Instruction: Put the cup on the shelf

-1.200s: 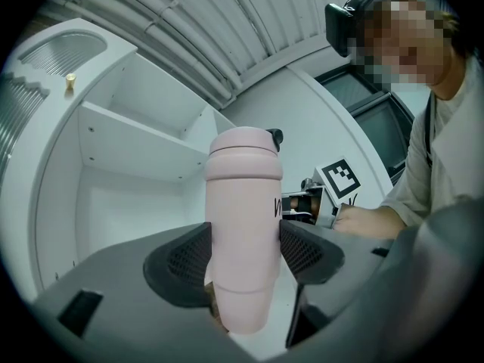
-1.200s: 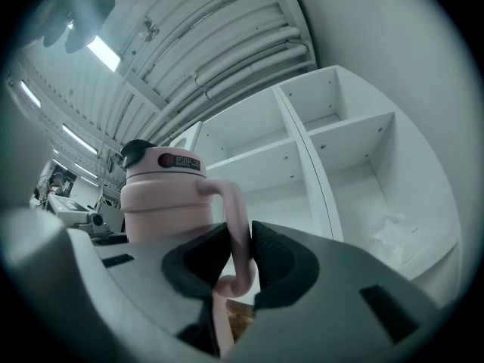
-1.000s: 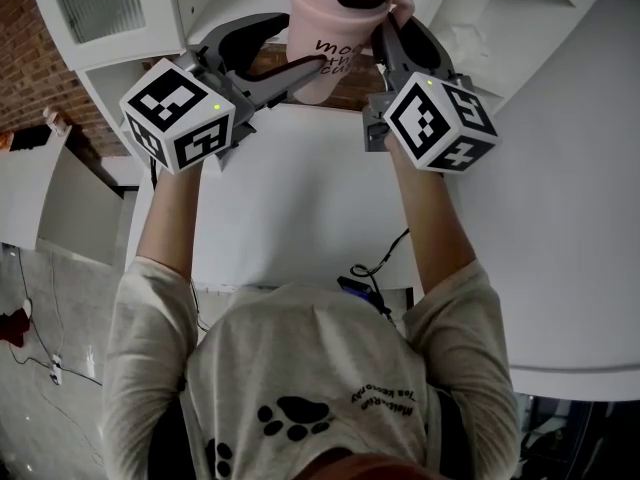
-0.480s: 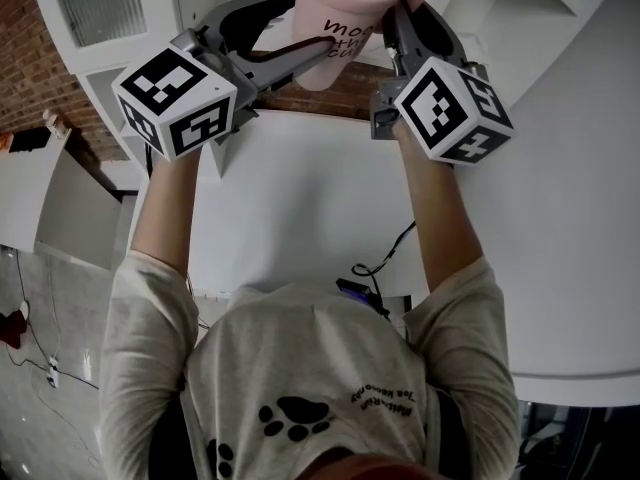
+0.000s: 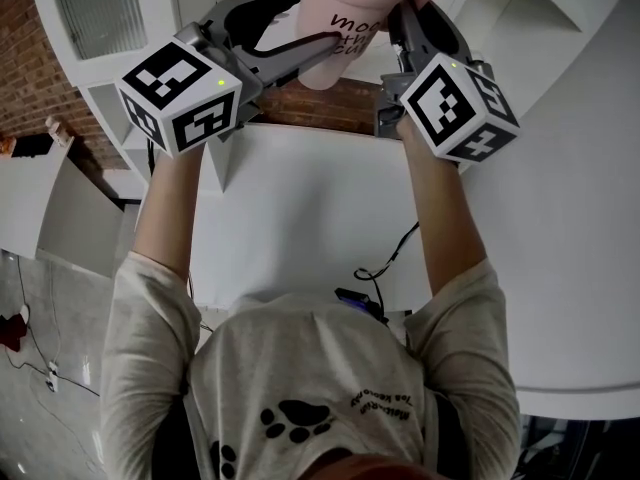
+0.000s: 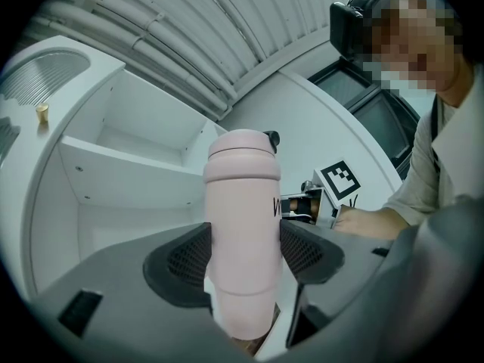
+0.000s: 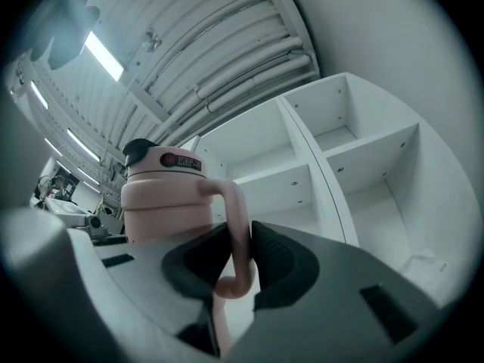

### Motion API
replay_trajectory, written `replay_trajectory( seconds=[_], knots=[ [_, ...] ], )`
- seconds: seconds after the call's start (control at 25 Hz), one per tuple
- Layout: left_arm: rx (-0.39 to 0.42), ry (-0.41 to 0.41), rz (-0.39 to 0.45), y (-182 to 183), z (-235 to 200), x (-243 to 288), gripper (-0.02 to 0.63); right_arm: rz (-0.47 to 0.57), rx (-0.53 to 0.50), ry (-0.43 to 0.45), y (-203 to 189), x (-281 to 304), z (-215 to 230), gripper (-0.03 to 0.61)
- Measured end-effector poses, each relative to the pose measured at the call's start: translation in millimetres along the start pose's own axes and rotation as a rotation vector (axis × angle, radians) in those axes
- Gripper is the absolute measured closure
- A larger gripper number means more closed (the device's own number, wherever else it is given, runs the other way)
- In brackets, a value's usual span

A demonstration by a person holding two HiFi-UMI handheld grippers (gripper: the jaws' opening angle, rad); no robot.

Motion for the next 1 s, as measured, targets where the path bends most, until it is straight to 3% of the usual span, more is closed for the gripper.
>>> replay_trajectory(
  seconds=[1.0],
  knots=[
    [-0.023,-0.035,-0.017,-6.9,-8.7,7.5,0.321,-0.021,0.002,-0.058,-6.6,3.0,3.0,0.488]
  ],
)
Point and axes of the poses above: the fingertips, and each gripper's own axes: x forward along the fingers, z to its right, y out of its top, the point moved 9 cm from there along -x, backward along the fingers, and after that the axes turned 6 degrees about -z, right-handed, at the moved point
